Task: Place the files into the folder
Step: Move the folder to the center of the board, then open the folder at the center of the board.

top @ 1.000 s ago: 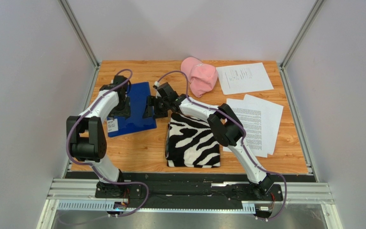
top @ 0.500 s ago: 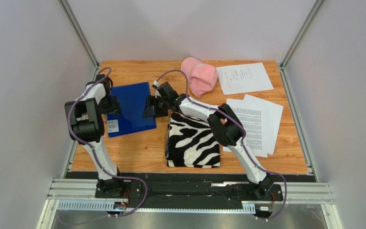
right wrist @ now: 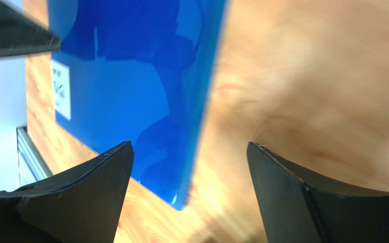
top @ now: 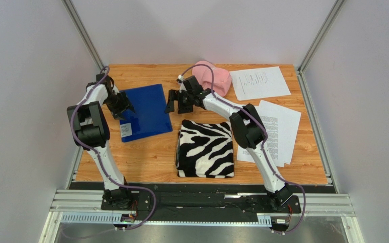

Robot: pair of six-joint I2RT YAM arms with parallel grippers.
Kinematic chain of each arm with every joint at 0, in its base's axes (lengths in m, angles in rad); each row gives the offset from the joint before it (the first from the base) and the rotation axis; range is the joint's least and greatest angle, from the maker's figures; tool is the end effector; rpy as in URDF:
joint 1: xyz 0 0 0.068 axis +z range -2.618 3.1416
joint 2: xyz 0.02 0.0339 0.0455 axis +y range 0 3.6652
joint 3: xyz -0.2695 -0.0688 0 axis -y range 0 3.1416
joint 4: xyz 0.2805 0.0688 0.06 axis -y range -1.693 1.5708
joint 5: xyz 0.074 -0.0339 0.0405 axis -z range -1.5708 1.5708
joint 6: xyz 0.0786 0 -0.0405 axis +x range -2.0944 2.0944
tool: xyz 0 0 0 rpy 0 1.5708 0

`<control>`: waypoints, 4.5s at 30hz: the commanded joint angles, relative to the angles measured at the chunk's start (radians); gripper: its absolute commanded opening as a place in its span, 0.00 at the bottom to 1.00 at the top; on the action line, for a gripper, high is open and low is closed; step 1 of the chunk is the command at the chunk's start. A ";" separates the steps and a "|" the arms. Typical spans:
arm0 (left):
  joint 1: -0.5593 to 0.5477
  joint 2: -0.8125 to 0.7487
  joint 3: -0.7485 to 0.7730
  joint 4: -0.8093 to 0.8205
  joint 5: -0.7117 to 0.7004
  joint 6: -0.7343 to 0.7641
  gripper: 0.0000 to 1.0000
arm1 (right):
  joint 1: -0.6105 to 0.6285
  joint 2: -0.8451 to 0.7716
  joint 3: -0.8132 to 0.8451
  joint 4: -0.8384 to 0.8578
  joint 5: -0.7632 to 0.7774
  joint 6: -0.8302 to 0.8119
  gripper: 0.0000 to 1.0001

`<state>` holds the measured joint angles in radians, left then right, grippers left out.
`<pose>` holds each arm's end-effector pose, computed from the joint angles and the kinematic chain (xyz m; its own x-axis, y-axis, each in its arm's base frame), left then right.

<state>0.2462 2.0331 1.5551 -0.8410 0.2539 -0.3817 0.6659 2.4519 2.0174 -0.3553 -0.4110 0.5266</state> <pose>0.4454 0.0916 0.1336 -0.8064 -0.5744 -0.1406 -0.5125 0.7974 -0.3186 0.4606 0.4018 0.1176 -0.8786 -0.1043 -0.4660 -0.4001 0.6935 0.5991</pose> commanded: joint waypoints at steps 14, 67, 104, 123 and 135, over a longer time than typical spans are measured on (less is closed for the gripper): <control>-0.349 -0.244 -0.108 -0.216 -0.685 0.260 0.82 | -0.058 -0.152 -0.065 -0.002 -0.083 -0.036 0.91; -0.088 -0.254 -0.122 -0.003 -0.203 -0.106 0.34 | 0.107 -0.151 -0.183 0.285 0.158 0.407 0.84; -0.010 0.033 0.022 -0.121 -0.262 -0.045 0.08 | 0.233 0.066 -0.149 0.621 0.215 0.760 0.56; -0.013 0.056 0.082 0.006 -0.076 -0.051 0.04 | 0.187 0.055 -0.183 0.673 0.184 0.822 0.57; -0.012 0.082 0.079 -0.032 -0.122 -0.017 0.03 | 0.176 0.041 -0.217 0.699 0.169 0.843 0.50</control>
<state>0.2356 2.1117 1.6306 -0.8288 0.1703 -0.4343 0.8494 2.5298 1.8011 0.3046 -0.2375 1.3571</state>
